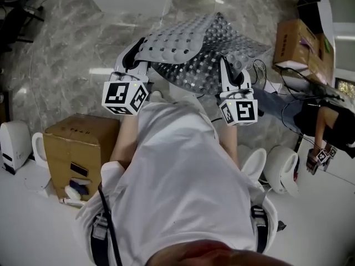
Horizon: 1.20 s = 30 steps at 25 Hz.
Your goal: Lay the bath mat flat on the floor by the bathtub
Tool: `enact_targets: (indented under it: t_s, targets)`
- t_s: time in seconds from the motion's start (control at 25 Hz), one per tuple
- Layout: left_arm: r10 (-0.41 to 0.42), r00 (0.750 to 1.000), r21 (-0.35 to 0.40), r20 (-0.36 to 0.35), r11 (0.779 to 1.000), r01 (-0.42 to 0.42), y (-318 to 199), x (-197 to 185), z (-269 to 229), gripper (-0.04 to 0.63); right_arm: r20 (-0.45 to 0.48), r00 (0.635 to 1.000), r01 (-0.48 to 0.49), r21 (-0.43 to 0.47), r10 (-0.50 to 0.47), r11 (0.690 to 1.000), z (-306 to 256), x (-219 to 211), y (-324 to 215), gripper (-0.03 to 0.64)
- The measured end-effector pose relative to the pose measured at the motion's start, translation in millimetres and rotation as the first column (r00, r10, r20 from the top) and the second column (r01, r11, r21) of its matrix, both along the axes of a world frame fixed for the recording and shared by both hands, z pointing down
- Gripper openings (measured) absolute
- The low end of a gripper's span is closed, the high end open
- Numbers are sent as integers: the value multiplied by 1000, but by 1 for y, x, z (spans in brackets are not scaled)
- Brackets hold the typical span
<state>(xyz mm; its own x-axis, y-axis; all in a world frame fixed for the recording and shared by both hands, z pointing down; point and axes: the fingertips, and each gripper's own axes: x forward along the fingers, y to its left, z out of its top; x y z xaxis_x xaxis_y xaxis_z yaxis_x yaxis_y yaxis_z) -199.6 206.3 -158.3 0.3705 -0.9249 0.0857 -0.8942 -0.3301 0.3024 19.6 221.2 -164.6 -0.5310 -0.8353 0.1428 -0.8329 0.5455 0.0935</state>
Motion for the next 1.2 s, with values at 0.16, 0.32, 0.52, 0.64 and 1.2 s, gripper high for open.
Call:
enact_targets:
  t_s: [0.16, 0.32, 0.52, 0.64, 1.2]
  targets:
    - [-20, 999, -65, 29, 998, 22, -35, 7, 20, 26, -5, 1000, -4, -67, 4, 998, 30, 24, -43, 41]
    - [-17, 999, -161, 46, 987, 25, -75, 16, 53, 25, -26, 1000, -9, -146, 5, 989, 72, 46, -88, 41]
    - [-11, 998, -280, 67, 960, 29, -118, 31, 107, 18, -71, 997, -16, -227, -1, 974, 120, 76, -139, 43]
    - [17, 995, -338, 100, 941, 18, -140, 40, 141, 14, -95, 995, -26, -273, 0, 962, 152, 89, -164, 43]
    - [79, 991, -587, 109, 810, 0, -221, 73, 373, 8, -207, 978, -89, -481, -14, 872, 384, 135, -251, 38]
